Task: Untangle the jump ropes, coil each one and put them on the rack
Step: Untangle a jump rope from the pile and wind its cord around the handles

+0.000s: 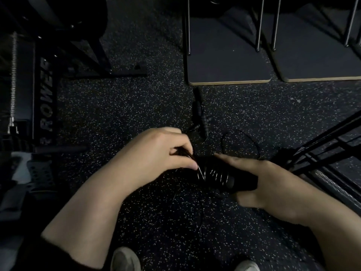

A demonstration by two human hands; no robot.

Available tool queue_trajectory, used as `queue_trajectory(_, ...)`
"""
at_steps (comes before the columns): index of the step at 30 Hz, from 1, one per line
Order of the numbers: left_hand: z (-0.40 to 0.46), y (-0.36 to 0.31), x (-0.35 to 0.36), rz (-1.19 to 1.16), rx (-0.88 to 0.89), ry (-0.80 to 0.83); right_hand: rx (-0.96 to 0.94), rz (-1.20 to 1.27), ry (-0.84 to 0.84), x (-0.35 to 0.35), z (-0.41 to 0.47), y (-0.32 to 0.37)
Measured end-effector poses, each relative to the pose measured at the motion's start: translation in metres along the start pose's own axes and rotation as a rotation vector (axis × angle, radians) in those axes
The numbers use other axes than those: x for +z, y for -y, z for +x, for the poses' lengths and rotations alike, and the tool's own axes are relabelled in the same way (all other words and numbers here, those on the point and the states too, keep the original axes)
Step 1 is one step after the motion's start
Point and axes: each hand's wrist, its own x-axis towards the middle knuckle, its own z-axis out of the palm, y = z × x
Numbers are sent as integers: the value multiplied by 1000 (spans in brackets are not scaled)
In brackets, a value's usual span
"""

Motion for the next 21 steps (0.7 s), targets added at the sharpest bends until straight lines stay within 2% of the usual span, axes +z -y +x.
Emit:
queue_trajectory(7, -3, 4, -7, -418, 88, 31, -160, 447, 319, -4, -7, 8)
queue_trajectory(10, -3, 1, -4, -691, 17, 6, -270, 578, 380, -4, -8, 10)
queue_trajectory(15, 2, -10, 26, -897, -95, -122, -480, 594, 138, 3, -3, 16)
queue_trajectory(18, 5, -20, 37, -883, -198, -198, -454, 684, -84, 10, 1, 18)
queue_trajectory(21, 4, -28, 37, -874, -254, -148, -383, 713, -322, 9, 3, 18)
